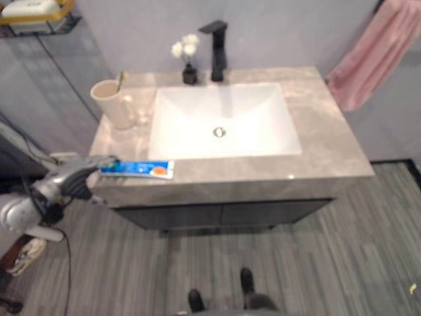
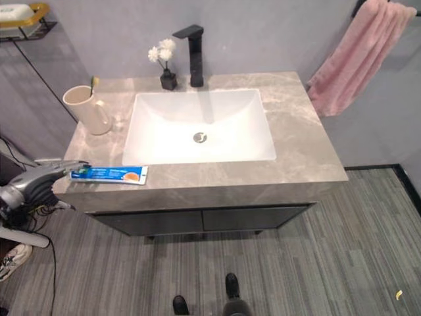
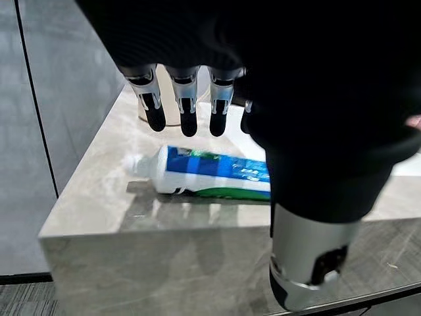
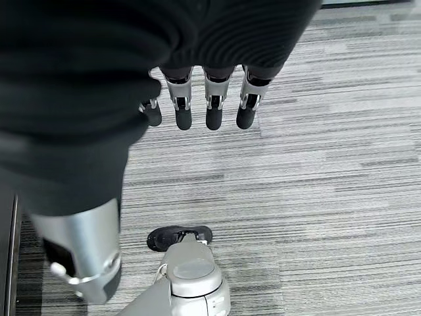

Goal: Put brush and paste in cup on sink, flatten towel.

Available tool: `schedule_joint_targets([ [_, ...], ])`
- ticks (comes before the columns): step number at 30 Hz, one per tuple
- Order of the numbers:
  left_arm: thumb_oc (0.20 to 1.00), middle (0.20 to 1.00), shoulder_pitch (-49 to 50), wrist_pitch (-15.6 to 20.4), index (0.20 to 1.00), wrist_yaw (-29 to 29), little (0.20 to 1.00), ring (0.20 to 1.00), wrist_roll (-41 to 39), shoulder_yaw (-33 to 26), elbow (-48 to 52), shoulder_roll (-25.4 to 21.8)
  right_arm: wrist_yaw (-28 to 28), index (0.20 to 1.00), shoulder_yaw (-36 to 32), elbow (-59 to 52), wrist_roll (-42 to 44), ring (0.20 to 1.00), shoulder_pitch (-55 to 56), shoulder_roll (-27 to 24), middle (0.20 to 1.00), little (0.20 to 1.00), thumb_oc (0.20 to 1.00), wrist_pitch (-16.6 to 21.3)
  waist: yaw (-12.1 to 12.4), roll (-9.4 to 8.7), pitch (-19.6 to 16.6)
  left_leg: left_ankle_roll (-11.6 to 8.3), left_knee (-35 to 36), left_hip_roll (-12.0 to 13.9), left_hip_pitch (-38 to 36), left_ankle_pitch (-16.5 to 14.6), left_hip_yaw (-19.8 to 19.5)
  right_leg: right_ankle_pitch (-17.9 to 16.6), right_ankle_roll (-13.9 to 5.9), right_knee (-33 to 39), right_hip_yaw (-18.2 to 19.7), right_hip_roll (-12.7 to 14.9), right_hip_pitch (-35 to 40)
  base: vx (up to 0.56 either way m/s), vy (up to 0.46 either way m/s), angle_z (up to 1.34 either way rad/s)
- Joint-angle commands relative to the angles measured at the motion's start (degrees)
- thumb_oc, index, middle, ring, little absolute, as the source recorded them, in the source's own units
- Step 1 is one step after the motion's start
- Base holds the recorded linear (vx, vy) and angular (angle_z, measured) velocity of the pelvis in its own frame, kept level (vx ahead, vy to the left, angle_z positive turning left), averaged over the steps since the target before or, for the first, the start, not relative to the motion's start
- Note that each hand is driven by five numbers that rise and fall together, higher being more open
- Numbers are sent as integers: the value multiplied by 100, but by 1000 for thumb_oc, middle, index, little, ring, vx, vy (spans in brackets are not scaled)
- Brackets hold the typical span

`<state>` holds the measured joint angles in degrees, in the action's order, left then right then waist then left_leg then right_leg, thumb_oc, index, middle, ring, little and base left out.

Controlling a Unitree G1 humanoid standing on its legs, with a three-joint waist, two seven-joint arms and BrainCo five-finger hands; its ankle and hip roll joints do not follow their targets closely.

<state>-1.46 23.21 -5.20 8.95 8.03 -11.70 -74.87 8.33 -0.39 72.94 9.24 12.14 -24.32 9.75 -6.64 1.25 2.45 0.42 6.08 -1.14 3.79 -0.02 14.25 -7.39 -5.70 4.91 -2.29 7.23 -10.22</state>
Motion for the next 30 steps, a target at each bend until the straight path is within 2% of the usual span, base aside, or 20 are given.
schedule_joint_targets([
  [1, 1000, 1000, -650, 43, 1000, 292, 1000, 1000, 52, -427, -363, -45, -56, 1000, -70, 262, 107, 1000, -186, -312, 1000, 1000, 1000, 30, -94, 145, 277, 263, -108, -117, -115, -527, -129, 15, -432, 9, -10, 210, 554, 0, 0, 0],
  [15, 1000, 1000, -876, -34, 1000, 375, 1000, 1000, 22, -322, -506, 132, -106, 1000, 61, 122, 38, 1000, -184, -286, 1000, 1000, 1000, 80, -85, 16, 353, 243, -108, -80, 53, -481, -58, -51, -423, 9, 78, 179, 348, 9, -1, -3],
  [21, 1000, 1000, -1030, -42, 1000, 316, 1000, 1000, -29, -48, -504, 343, -116, 1000, 96, 166, 75, 1000, -216, -306, 1000, 1000, 1000, 94, -100, -26, 311, 212, -108, -49, 30, -486, -25, 56, -397, 9, 89, 149, 342, 22, -14, -3],
  [30, 1000, 1000, -1250, -69, 1000, 95, 1000, 1000, -156, 333, -461, 490, -112, 1000, 58, 220, 151, 1000, -230, -351, 1000, 1000, 1000, 87, -128, 5, 271, 203, -108, -45, -24, -503, -49, 108, -385, 9, 72, 150, 401, 0, 0, 0],
])
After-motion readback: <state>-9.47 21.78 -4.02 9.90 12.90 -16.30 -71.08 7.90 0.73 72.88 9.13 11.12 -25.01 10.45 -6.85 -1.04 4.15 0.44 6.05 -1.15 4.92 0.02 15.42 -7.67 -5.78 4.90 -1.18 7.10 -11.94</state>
